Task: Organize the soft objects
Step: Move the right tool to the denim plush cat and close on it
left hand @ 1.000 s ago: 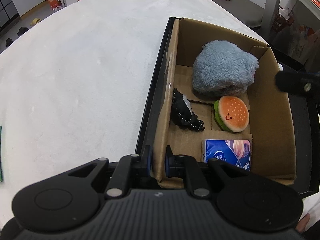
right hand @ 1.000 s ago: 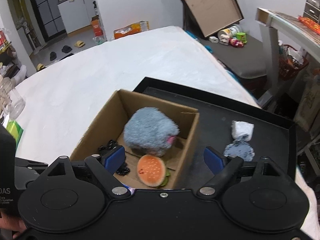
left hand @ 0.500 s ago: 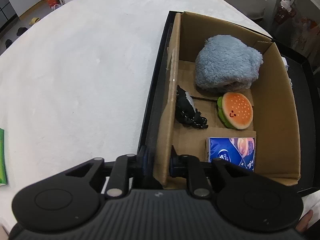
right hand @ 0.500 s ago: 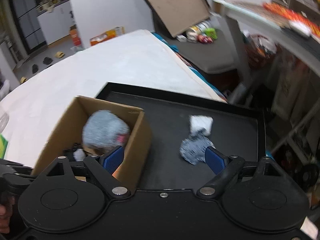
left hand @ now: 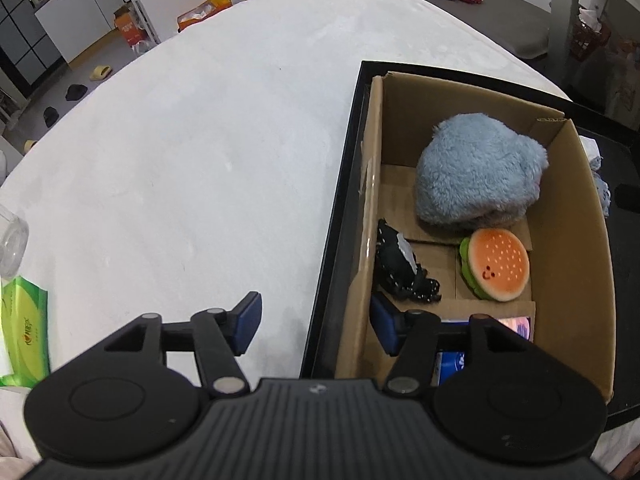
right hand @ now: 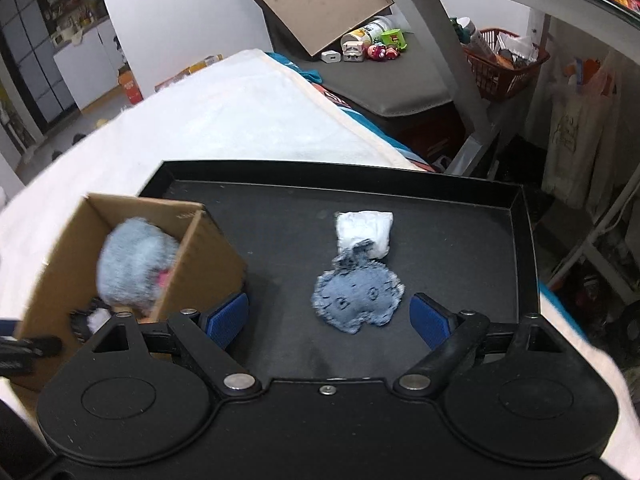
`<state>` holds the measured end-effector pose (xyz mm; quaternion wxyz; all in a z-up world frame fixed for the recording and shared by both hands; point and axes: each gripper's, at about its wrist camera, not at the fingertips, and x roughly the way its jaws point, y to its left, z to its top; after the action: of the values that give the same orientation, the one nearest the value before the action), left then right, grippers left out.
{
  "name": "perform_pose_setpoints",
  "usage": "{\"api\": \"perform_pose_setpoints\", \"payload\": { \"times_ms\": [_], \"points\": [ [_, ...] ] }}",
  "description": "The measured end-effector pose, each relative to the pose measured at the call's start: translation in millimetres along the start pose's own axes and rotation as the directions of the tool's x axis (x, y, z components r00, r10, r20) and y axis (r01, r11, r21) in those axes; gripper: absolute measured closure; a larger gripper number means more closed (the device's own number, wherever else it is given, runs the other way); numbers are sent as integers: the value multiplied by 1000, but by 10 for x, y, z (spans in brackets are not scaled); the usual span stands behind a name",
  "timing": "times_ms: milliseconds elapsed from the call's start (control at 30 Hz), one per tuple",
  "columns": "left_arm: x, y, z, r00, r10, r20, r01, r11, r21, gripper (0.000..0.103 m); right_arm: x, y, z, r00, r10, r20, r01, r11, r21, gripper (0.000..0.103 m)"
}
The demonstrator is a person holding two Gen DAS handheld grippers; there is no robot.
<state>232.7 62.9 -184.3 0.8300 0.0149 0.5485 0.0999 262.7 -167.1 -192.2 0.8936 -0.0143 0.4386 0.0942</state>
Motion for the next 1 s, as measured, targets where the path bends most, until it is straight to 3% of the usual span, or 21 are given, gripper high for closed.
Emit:
{"api": "perform_pose_setpoints", "payload": {
  "times_ms": [500, 767, 1000],
  "points": [
    [190, -368, 98, 996, 69, -53, -66, 996, 53, 45, 488, -39, -105, 999, -24, -37, 22, 998, -59, 19],
    [189, -530, 178, 996, 83, -38, -79, 992, 94, 45, 579, -100, -83, 998, -33, -44, 32, 999, -32, 21],
    [262, -579, 194, 993, 103, -50, -98, 990, 105, 45, 565, -161, -84, 999, -39, -37, 39, 999, -21, 48]
  ]
}}
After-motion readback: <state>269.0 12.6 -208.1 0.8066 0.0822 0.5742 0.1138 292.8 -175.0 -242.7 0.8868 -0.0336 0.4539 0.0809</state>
